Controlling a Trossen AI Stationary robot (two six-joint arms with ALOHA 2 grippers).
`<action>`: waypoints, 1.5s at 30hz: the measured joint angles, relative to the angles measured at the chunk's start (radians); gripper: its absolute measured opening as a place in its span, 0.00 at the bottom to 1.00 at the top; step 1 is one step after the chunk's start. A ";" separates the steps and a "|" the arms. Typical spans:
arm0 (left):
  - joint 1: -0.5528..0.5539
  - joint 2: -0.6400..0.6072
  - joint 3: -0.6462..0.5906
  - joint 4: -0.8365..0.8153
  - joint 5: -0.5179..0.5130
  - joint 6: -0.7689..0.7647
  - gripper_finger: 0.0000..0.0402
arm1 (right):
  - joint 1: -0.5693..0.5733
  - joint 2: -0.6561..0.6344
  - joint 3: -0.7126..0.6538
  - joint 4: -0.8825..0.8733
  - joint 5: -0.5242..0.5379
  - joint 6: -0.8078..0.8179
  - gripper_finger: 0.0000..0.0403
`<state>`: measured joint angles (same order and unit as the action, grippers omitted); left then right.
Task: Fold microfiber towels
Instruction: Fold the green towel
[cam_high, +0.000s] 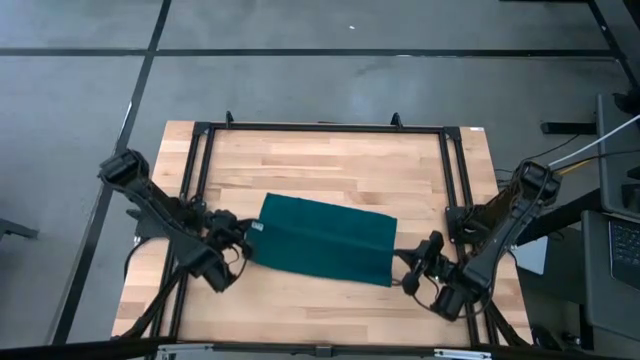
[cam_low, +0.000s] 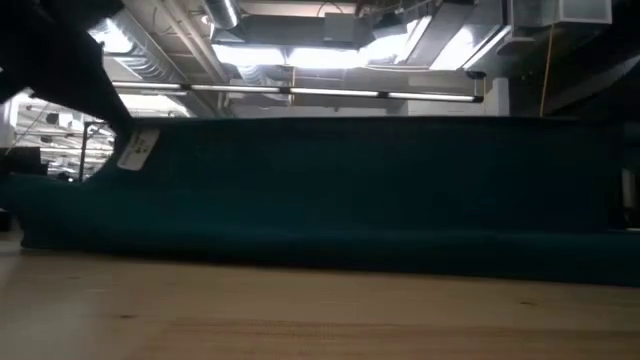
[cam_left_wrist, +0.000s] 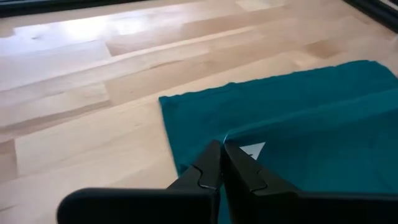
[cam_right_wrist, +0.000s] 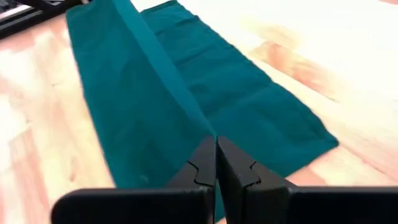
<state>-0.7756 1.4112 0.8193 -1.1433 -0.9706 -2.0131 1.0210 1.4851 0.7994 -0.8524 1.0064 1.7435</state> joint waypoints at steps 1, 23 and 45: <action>0.017 -0.004 -0.009 0.021 0.000 0.021 0.00 | -0.005 -0.010 -0.011 0.006 0.000 0.000 0.01; 0.145 -0.022 -0.091 0.221 -0.066 0.175 0.00 | -0.035 -0.048 -0.028 0.006 -0.029 -0.052 0.01; 0.204 -0.021 -0.091 0.250 -0.185 0.278 0.31 | -0.076 -0.047 -0.028 -0.117 0.090 0.004 0.29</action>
<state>-0.5713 1.3898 0.7280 -0.8931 -1.1552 -1.7352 0.9453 1.4376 0.7712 -0.9699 1.0966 1.7474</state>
